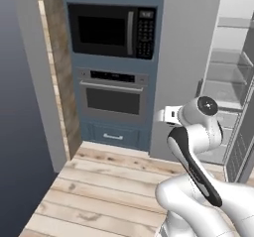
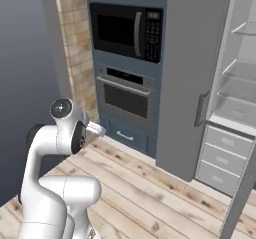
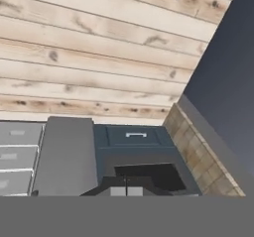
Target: Place one of the steaks on the plate and the other in the bowl. Then place the bowl in the fridge.
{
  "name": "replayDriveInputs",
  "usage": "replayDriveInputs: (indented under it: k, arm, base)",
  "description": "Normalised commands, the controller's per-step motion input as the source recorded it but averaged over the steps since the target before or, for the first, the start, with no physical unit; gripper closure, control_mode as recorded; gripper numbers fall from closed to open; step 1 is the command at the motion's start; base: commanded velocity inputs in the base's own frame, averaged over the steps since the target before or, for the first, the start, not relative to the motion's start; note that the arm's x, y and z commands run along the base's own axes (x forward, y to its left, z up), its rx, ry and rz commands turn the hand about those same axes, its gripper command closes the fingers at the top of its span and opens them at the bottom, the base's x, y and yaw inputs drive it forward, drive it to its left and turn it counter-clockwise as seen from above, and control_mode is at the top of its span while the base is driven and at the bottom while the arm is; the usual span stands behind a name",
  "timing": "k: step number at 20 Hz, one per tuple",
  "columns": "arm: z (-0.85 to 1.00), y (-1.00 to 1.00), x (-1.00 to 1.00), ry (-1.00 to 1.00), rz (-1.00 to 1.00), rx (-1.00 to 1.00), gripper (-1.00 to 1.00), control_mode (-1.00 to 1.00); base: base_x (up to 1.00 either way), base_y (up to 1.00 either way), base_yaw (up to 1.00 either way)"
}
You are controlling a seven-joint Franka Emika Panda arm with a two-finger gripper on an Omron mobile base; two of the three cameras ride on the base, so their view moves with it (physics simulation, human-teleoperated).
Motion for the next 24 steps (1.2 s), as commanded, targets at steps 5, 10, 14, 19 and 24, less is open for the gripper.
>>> replayDriveInputs:
  k: [5, 10, 14, 19, 24]
  arm:
    - [0.00, 0.00, 0.00, 0.00, 0.00, 0.00, 1.00, 1.00]
    - [0.00, 0.00, 0.00, 0.00, 0.00, 0.00, 1.00, 1.00]
    - [0.00, 0.00, 0.00, 0.00, 0.00, 0.00, 1.00, 1.00]
    - [0.00, 0.00, 0.00, 0.00, 0.00, 0.00, 1.00, 1.00]
    - [0.00, 0.00, 0.00, 0.00, 0.00, 0.00, 1.00, 1.00]
  base:
    - [-0.75, -0.39, 0.36]
    - [-0.66, -0.31, 0.36]
    - [-0.64, -0.14, 0.40]
    - [-0.35, 0.17, 0.50]
    - [-0.25, 0.44, 0.41]
